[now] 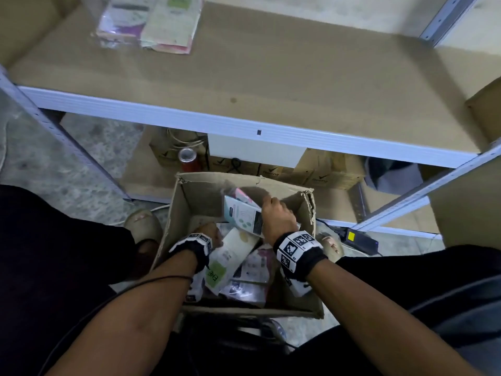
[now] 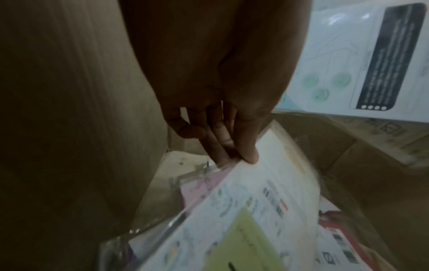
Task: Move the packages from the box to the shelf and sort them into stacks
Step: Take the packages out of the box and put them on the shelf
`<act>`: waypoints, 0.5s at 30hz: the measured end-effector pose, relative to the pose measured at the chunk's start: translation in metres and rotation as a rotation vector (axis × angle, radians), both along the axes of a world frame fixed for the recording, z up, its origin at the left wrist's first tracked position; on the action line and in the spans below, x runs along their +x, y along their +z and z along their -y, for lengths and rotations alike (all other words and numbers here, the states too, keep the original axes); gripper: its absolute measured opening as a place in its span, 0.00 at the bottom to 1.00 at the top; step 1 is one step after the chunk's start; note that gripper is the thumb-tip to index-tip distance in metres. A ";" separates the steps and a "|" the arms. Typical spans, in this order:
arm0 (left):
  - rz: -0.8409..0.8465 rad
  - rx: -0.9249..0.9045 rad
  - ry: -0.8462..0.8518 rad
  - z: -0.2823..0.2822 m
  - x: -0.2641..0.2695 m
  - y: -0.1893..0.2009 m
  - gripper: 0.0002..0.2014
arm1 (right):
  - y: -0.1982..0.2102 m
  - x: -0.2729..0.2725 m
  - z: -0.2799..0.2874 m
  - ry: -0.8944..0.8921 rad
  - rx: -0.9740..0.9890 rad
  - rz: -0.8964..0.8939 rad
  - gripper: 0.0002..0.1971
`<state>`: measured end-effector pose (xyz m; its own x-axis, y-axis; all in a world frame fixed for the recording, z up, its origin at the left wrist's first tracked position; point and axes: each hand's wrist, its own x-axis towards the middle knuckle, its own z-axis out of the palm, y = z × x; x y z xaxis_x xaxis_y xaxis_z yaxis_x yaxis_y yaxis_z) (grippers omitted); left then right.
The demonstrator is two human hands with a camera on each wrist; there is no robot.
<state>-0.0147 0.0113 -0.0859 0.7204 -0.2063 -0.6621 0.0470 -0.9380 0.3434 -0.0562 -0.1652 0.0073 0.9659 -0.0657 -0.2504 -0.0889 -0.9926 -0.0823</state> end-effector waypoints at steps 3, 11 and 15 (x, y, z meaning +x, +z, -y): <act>0.062 0.020 -0.070 0.001 -0.001 0.019 0.16 | 0.015 -0.002 -0.001 0.008 0.002 0.024 0.22; 0.258 0.081 -0.313 0.005 -0.007 0.097 0.06 | 0.074 -0.004 0.001 0.084 -0.041 0.088 0.26; 0.381 0.091 -0.396 0.008 -0.014 0.143 0.09 | 0.106 -0.009 -0.001 0.120 -0.079 0.163 0.25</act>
<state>-0.0284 0.0037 0.0575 0.7913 -0.4642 -0.3980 -0.4270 -0.8854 0.1838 -0.0657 -0.1639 0.1132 0.9953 0.0389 -0.0890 0.0384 -0.9992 -0.0070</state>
